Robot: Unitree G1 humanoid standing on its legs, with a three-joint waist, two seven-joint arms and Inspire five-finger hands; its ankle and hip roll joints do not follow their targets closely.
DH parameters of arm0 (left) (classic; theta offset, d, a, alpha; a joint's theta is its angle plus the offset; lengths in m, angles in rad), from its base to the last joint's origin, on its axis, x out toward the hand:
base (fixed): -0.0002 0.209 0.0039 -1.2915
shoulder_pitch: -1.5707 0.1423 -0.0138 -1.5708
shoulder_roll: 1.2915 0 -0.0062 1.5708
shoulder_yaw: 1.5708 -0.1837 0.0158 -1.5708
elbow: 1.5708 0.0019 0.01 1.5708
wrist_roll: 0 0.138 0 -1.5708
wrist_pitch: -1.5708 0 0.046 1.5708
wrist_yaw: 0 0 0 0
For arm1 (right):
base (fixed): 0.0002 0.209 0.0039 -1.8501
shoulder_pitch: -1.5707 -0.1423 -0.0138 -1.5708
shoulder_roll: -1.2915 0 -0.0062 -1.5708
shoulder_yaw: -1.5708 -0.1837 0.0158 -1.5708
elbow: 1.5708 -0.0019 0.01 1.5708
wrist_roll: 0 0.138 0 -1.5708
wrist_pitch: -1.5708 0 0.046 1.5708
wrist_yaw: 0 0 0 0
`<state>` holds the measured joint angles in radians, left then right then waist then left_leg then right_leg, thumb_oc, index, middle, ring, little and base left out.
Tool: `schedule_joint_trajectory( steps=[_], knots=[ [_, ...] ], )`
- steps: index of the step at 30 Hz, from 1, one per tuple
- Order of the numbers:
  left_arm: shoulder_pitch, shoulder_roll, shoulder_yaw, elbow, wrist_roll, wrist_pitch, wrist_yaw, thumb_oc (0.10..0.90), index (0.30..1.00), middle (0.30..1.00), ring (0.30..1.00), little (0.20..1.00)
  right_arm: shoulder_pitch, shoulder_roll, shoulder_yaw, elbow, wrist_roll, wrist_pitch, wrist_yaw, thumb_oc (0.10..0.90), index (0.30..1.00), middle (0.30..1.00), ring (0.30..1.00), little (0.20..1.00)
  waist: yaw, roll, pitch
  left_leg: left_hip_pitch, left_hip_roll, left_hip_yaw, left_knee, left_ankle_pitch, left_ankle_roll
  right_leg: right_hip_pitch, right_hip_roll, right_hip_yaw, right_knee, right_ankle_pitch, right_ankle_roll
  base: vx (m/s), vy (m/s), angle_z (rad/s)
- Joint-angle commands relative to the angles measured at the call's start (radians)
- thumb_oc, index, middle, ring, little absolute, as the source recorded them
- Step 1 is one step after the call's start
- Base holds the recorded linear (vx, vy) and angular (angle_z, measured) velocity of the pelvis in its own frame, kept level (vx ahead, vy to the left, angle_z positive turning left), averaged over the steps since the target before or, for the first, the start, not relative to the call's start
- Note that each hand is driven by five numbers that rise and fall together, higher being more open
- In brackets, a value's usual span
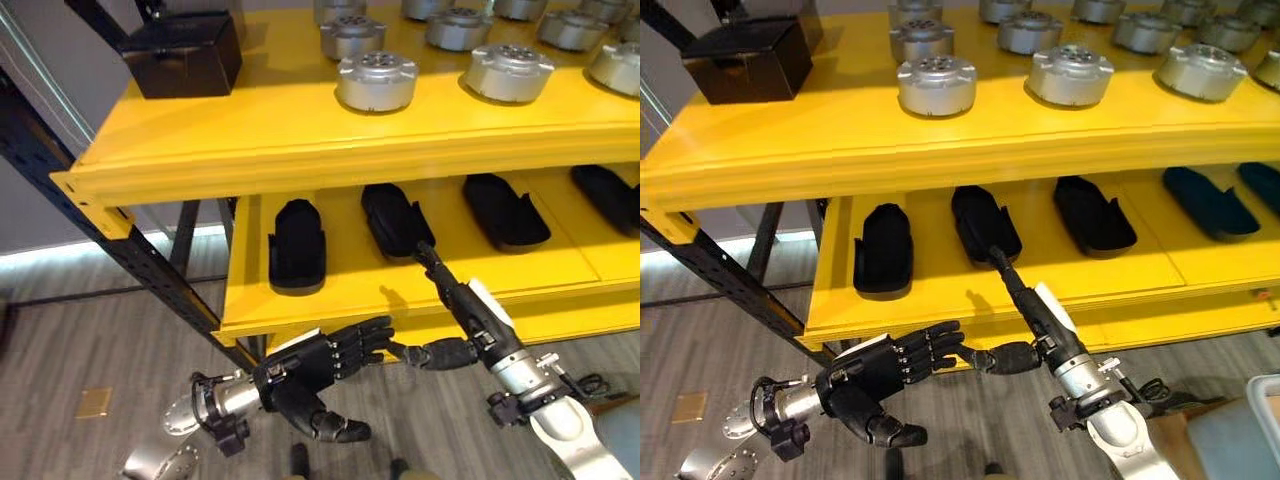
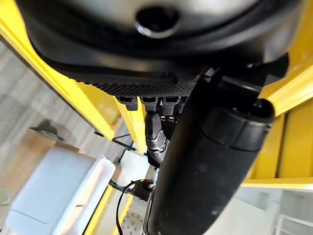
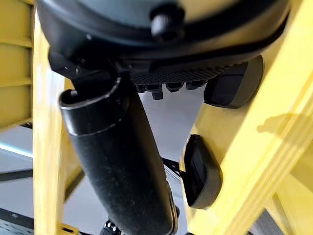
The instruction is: Move parts from the plastic box to the shelf.
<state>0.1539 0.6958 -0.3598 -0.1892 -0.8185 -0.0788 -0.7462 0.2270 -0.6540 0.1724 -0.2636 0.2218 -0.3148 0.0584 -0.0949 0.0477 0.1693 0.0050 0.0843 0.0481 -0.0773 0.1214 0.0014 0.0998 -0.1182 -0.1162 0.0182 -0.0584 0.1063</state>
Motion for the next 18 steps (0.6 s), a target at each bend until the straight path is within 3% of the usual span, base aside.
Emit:
schedule_joint_trajectory(
  steps=[1,8,9,10,12,14,17,18],
  knots=[
    [-0.038,-0.023,0.042,-0.091,-0.079,-0.096,-0.034,0.9,1.0,1.0,1.0,1.0,-0.096,0.001,-0.022,-0.137,0.099,-0.132,0.056,0.9,1.0,1.0,1.0,1.0,-0.023,-0.036,-0.032,0.079,-0.081,0.088,0.03,-0.138,0.031,-0.043,0.059,0.076,-0.004,0.064,-0.028,0.06,-0.098,-0.03],
    [-0.016,0.002,0.06,-0.114,-0.034,-0.162,0.023,0.9,1.0,1.0,1.0,1.0,-0.112,-0.013,0.031,-0.166,0.297,-0.086,0.285,0.9,1.0,1.0,1.0,1.0,-0.02,-0.028,-0.026,0.061,-0.091,0.1,0.088,-0.161,0.027,-0.044,0.052,0.076,-0.013,0.064,-0.036,0.01,-0.085,0.02],
    [-0.033,0.003,0.051,-0.109,-0.023,-0.179,0.009,0.9,1.0,1.0,1.0,1.0,-0.139,-0.018,0.052,-0.15,0.329,-0.058,0.333,0.9,1.0,1.0,1.0,1.0,-0.021,-0.03,-0.012,0.038,-0.08,0.158,0.158,-0.186,0.025,-0.054,0.034,0.043,0.004,0.059,-0.036,-0.1,-0.014,0.17],
    [-0.036,0.003,0.049,-0.109,-0.022,-0.18,0.007,0.9,1.0,1.0,1.0,1.0,-0.143,-0.019,0.053,-0.149,0.329,-0.056,0.333,0.9,1.0,1.0,1.0,1.0,-0.023,-0.031,-0.011,0.037,-0.076,0.169,0.163,-0.188,0.025,-0.055,0.032,0.038,0.006,0.059,-0.037,-0.13,0.011,0.35],
    [-0.054,0.001,0.032,-0.104,-0.025,-0.182,-0.021,0.9,1.0,1.0,1.0,1.0,-0.16,-0.02,0.06,-0.138,0.334,-0.023,0.376,0.9,1.0,1.0,1.0,1.0,-0.036,-0.035,-0.003,0.032,-0.022,0.233,0.19,-0.176,0.005,-0.058,0.011,0.001,0.014,0.063,-0.04,-0.08,0.08,0.61],
    [-0.055,-0.009,0.023,-0.095,-0.037,-0.205,-0.032,0.9,1.0,1.0,1.0,1.0,-0.151,-0.026,0.054,-0.125,0.37,-0.008,0.461,0.9,1.0,1.0,1.0,1.0,-0.034,-0.038,-0.006,0.038,0.02,0.178,0.177,-0.13,-0.018,-0.059,0.005,0.022,0.025,0.064,-0.042,0.0,0.189,0.67],
    [-0.058,-0.014,0.026,-0.09,-0.014,-0.228,-0.006,0.9,1.0,1.0,1.0,1.0,-0.146,-0.045,0.045,-0.129,0.407,-0.009,0.509,0.9,1.0,1.0,1.0,1.0,-0.031,-0.039,-0.011,0.056,0.048,0.122,0.136,-0.103,-0.031,-0.063,0.003,0.054,0.031,0.062,-0.039,0.04,0.243,0.17],
    [-0.064,-0.011,0.031,-0.084,0.0,-0.223,-0.007,0.9,1.0,1.0,1.0,1.0,-0.152,-0.075,0.025,-0.135,0.485,0.001,0.551,0.9,1.0,1.0,1.0,1.0,-0.03,-0.04,-0.02,0.07,0.113,0.058,0.08,-0.034,-0.061,-0.064,-0.006,0.087,0.031,0.061,-0.033,0.03,0.33,-0.24]
  ],
)
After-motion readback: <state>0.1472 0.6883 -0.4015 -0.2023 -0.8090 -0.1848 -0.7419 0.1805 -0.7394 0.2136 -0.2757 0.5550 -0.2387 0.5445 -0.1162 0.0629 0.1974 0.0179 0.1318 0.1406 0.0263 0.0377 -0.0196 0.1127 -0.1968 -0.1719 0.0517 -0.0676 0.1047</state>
